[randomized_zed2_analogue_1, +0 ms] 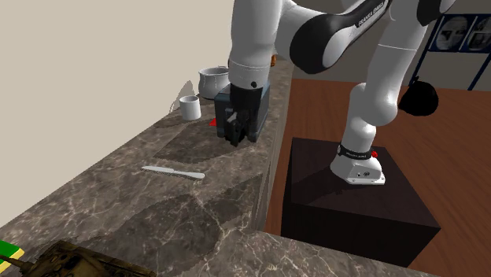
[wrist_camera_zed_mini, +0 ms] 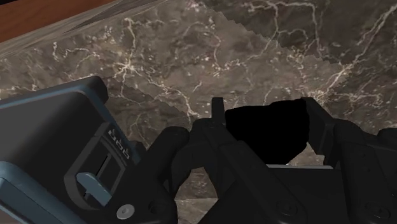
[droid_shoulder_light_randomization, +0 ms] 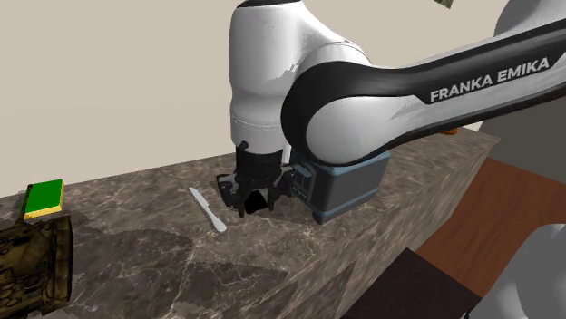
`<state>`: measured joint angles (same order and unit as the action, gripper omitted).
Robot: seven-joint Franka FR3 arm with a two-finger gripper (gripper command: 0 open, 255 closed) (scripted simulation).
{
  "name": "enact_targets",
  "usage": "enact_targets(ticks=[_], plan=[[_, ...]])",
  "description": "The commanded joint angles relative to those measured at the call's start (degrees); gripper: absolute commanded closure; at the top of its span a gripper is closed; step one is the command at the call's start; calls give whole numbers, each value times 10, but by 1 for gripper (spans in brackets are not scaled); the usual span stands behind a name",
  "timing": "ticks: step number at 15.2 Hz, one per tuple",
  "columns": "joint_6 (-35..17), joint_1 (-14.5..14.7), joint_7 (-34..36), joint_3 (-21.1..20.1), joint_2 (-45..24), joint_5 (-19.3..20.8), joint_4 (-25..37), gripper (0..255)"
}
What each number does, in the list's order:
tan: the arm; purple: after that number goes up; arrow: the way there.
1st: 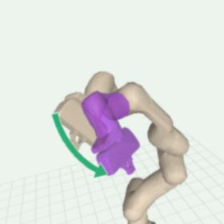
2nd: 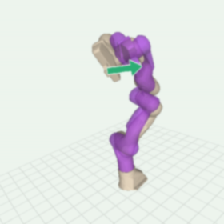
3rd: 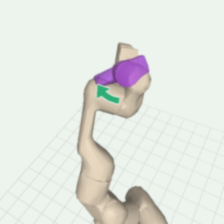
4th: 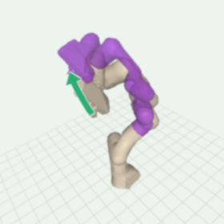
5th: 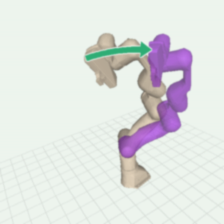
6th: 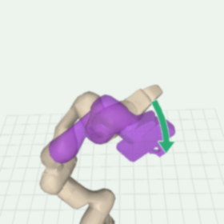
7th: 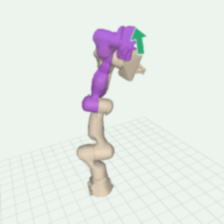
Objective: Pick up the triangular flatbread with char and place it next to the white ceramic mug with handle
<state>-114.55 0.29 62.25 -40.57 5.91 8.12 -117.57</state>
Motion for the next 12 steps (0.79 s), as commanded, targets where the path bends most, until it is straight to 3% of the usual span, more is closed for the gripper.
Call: enact_targets(ticks=[1,12], plan=[[15,0,-7,2,7,-6,10,255],[-6,-60,-130,75,-22,13,33,255]])
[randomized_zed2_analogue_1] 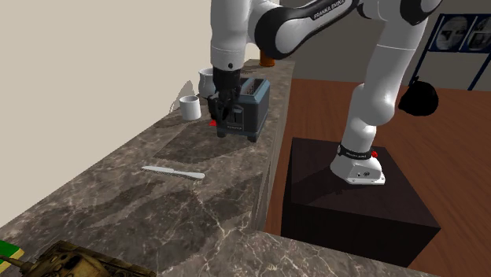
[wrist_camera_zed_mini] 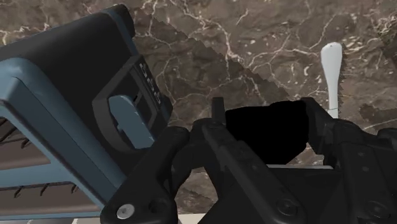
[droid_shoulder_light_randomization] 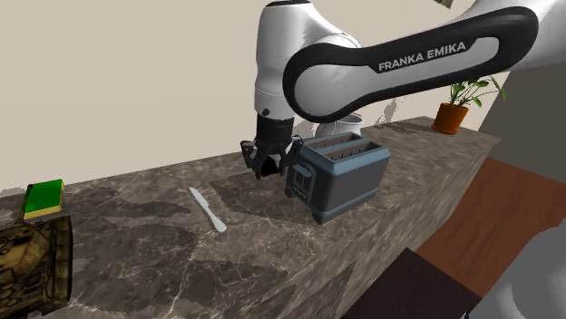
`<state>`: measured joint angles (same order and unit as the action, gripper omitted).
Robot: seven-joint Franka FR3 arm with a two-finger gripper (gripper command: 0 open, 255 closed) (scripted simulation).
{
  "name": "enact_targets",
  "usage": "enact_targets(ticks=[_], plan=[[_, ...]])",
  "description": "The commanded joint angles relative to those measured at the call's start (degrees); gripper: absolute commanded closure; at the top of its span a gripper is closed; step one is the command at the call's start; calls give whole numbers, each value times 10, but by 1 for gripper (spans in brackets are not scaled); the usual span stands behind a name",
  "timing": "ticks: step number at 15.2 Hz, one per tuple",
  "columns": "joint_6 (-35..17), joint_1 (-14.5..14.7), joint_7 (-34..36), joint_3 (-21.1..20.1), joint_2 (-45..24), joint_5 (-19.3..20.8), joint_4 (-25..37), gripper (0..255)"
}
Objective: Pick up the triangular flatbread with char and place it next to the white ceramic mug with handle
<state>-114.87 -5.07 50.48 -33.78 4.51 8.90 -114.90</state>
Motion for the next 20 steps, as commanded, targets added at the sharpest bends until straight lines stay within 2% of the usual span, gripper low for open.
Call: enact_targets(ticks=[1,11,20], plan=[[-5,-13,-23,13,-15,8,12,255],[-6,-66,-120,67,-105,45,106,255],[23,-97,-198,105,-224,77,258,255]])
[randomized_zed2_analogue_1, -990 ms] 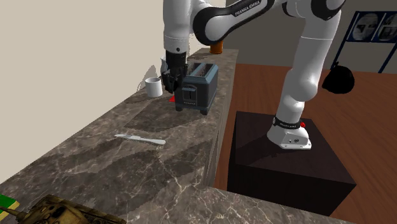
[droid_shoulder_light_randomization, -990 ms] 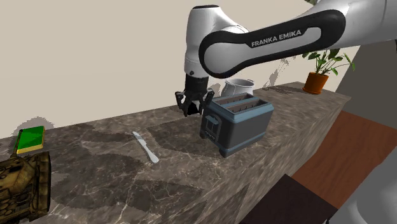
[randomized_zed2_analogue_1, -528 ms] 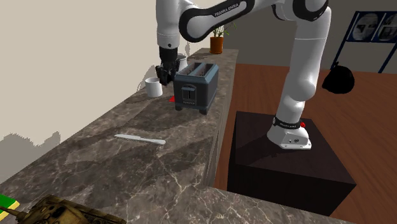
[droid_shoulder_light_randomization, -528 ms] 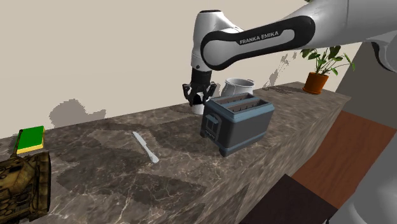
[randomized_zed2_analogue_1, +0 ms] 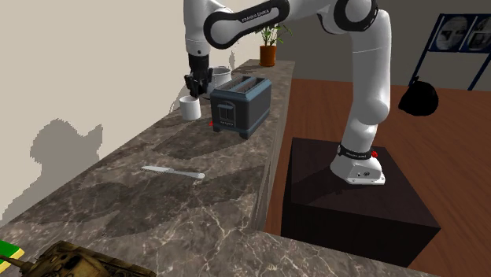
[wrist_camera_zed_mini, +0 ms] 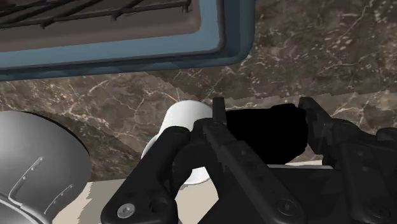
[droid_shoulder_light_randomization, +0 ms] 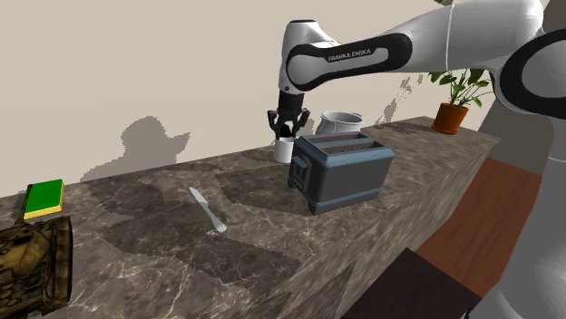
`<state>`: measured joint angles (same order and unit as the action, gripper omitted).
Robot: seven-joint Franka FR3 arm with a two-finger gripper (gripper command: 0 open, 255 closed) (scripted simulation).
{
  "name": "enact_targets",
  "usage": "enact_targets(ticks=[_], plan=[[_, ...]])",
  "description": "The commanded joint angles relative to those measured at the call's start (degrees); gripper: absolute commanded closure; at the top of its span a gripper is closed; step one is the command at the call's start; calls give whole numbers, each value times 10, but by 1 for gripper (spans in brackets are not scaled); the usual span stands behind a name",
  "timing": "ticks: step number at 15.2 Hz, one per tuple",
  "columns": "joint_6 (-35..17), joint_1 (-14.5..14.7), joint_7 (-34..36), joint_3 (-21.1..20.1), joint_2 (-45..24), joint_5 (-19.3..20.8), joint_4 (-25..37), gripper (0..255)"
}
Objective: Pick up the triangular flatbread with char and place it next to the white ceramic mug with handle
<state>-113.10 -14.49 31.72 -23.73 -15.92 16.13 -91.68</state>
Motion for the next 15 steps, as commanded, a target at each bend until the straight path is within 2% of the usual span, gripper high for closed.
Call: enact_targets(ticks=[1,3,15], plan=[[11,-5,-19,9,-36,8,48,255],[24,-8,-37,16,-69,15,96,255],[-59,-12,-18,22,-83,29,24,255]])
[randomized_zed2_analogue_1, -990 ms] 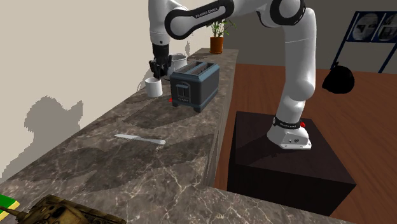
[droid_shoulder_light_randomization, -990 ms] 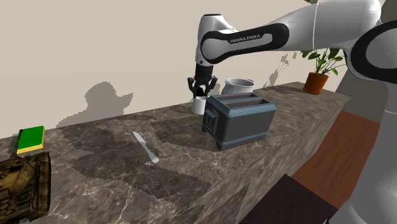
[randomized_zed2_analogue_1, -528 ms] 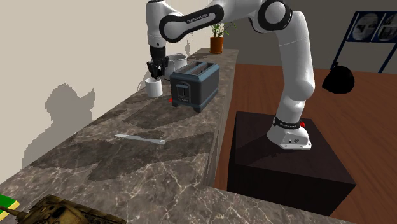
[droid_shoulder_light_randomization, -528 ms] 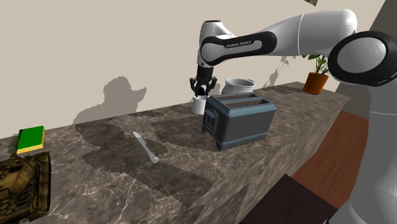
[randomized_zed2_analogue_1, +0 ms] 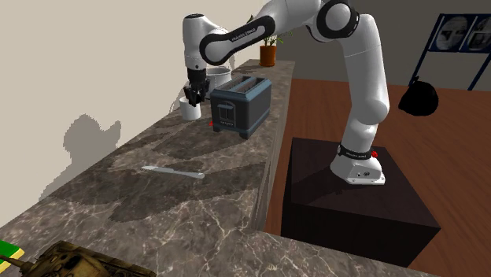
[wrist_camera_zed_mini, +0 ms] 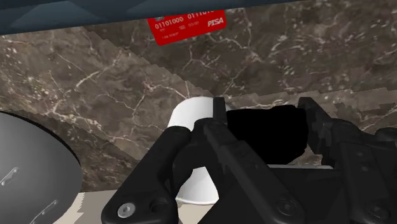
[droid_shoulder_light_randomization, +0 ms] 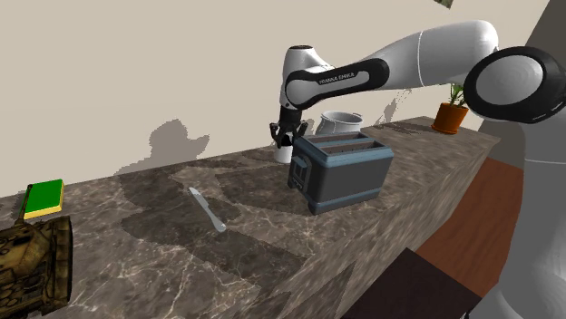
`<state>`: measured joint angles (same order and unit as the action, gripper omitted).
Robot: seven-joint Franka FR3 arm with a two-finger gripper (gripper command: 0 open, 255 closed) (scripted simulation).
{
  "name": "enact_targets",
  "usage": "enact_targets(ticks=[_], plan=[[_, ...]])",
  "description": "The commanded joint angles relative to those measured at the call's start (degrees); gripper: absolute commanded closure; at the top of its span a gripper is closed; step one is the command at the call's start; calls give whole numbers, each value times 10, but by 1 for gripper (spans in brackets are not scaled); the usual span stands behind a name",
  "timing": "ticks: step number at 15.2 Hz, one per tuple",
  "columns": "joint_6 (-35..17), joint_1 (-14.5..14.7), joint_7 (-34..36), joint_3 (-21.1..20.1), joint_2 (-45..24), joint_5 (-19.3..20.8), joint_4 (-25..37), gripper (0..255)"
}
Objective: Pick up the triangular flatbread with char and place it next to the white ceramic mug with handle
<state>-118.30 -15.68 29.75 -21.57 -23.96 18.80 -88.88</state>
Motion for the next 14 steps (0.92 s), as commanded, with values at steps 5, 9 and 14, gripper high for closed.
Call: enact_targets(ticks=[5,9,14], plan=[[-39,1,11,5,-14,10,-26,255],[-63,2,19,8,-25,18,-41,255],[-93,4,29,14,-41,29,-57,255]])
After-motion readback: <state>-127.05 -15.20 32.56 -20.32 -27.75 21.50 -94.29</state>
